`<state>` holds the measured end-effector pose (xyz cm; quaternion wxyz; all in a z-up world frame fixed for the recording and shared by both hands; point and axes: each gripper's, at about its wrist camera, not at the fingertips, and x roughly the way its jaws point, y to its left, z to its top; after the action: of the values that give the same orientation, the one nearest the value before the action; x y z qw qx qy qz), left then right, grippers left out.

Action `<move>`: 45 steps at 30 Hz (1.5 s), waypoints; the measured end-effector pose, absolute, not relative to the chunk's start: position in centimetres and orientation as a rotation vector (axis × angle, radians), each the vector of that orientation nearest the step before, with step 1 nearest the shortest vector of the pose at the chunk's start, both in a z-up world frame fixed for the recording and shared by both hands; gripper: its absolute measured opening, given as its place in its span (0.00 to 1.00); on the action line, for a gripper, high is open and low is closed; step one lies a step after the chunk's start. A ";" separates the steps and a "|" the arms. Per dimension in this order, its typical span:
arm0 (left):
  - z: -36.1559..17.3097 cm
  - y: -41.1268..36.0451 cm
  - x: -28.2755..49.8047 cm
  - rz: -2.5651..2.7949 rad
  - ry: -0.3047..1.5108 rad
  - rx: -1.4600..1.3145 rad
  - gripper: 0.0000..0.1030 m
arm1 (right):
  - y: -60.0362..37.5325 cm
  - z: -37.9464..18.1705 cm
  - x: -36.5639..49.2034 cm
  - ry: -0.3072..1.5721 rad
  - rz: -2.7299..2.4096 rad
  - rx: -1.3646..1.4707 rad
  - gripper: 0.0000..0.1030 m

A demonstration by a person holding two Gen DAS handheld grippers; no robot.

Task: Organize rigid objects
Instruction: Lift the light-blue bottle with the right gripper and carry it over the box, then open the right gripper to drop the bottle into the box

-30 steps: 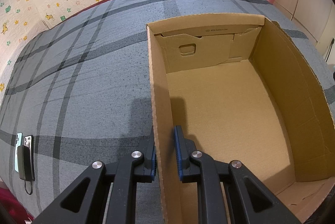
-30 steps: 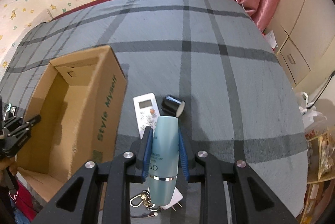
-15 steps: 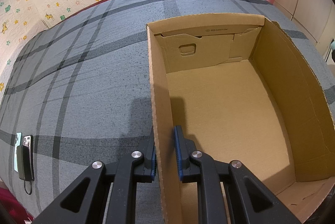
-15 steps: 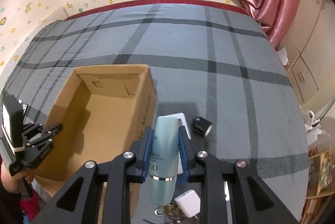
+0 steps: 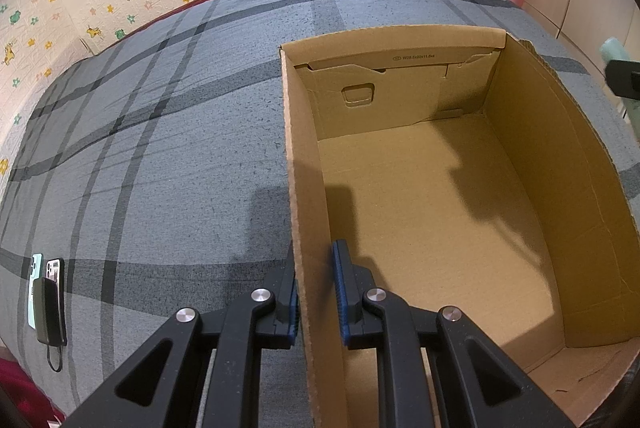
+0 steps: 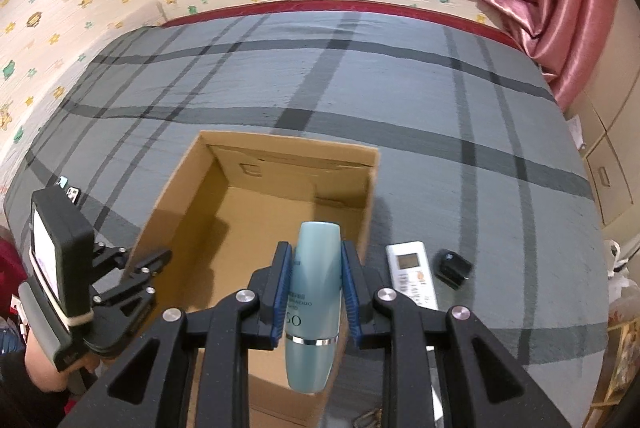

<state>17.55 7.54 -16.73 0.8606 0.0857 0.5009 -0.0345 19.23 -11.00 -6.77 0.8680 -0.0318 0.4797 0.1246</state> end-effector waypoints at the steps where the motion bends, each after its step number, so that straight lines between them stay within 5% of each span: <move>1: -16.7 7.6 17.5 -0.072 1.051 0.179 0.15 | -10.6 -6.9 19.3 1.005 0.266 -0.068 0.24; 45: -16.8 7.7 17.5 -0.073 1.048 0.172 0.15 | -2.3 -19.8 24.9 1.342 0.292 -0.079 0.25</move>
<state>17.49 7.67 -16.78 0.8618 0.0819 0.4994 -0.0346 24.95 -2.28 -19.84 0.7728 -0.0362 0.6191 0.1347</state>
